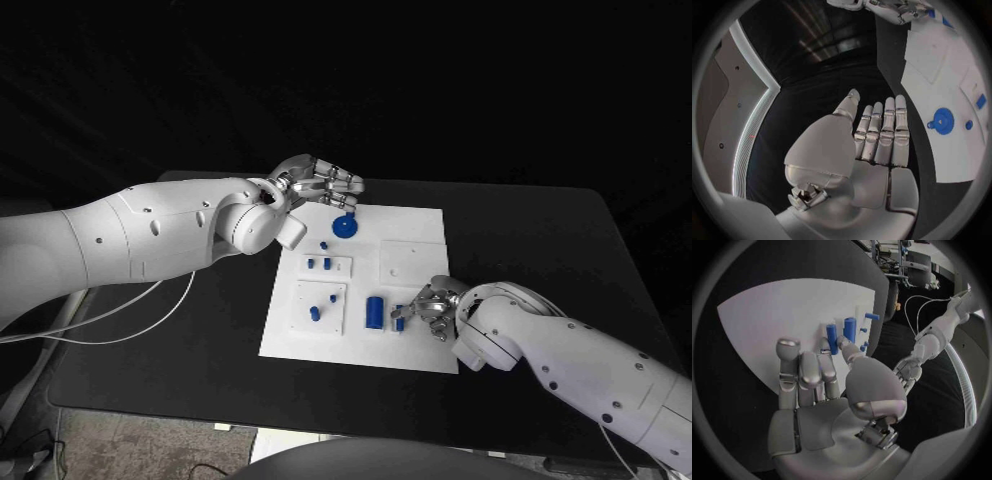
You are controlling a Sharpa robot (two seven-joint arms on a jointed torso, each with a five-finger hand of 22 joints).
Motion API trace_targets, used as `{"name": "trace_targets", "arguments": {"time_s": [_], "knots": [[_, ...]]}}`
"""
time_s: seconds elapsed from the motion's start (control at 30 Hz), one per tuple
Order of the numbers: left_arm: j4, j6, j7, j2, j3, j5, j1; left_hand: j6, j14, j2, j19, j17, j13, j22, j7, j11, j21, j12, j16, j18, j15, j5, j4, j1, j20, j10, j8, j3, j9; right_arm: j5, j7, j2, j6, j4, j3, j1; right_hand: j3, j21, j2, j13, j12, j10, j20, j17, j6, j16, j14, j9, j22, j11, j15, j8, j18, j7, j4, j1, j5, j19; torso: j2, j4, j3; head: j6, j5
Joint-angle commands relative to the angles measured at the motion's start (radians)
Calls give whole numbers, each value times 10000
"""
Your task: Assemble the parts on the task board
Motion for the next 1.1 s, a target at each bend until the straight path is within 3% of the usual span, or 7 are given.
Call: {"name": "trace_targets", "arguments": {"time_s": [0.03,0.47,0.6,0.73,0.8,0.93,1.1], "knots": [[10,151,13,24,7,-21,32,-70,-53,-62,74,-3,-6,-10,28,17,31,-33,-64,-5,-1,-39,50,-16,18,-64,-22,15,-8,-75,170,12,338,52,-16,-26,-154,-68,-43,-5,-52,18,-56,690,55,-42,169,5,13,-44,-55,55,-73,-21,34,-59,-60,461,-2,5,-5,-5,19],[12,164,-13,27,7,-22,32,-70,-53,-62,74,-3,-6,-10,28,17,31,-33,-64,-5,-1,-39,50,-16,18,-64,-22,15,-8,-68,210,6,403,67,-16,-26,-618,-102,-74,-26,-74,1,-45,701,31,-43,170,-1,25,-30,-44,52,-48,-13,368,-152,-244,458,-2,-7,-2,-1,46],[13,161,-19,26,7,-23,32,-87,-56,-67,71,-3,-6,-30,34,18,38,-33,-63,-5,-1,-36,49,-25,20,-67,-24,10,-9,-46,226,3,391,50,-16,-26,-999,-121,-127,-42,-92,-14,-35,701,22,-53,164,-1,25,-11,-30,53,-28,10,639,-255,-792,458,-4,-6,-4,0,47],[14,162,-27,24,7,-25,32,-87,-56,-67,71,-3,-6,-30,34,18,38,-33,-63,-5,-1,-36,49,-25,20,-67,-24,10,-9,39,276,-1,415,22,-16,-26,-1539,-161,-246,-106,-163,-59,-10,691,-9,-90,154,1,21,21,-5,54,17,52,1207,-378,-1273,453,-4,-4,-3,-5,48],[12,164,-33,23,7,-27,32,-87,-56,-67,71,-3,-6,-30,34,18,38,-33,-63,-5,-1,-36,49,-25,20,-67,-24,10,-9,88,301,-3,394,6,-16,-26,-1643,-207,-474,-147,-193,-87,10,686,-27,-117,149,6,25,41,8,56,52,80,1706,-276,-1458,449,-3,-6,-2,-4,48],[10,170,-41,26,7,-28,32,-87,-56,-67,71,-3,-6,-30,34,18,38,-33,-63,-5,-1,-36,49,-25,20,-67,-24,10,-9,125,341,-5,362,-10,-16,-26,-1495,-215,-785,-186,-214,-123,28,683,-49,-139,147,11,52,61,19,57,80,106,2201,-165,-1725,452,-2,-13,6,8,44],[9,183,-52,29,7,-35,32,-92,-62,-79,68,-4,-6,-39,34,17,40,-32,-64,-6,0,-39,38,-11,21,-70,-22,10,-8,139,366,-18,335,-15,-16,-26,-1468,-259,-870,-209,-221,-138,32,683,-63,-149,146,11,54,66,24,58,89,116,2352,-87,-1737,449,3,-9,7,-1,36]]}}
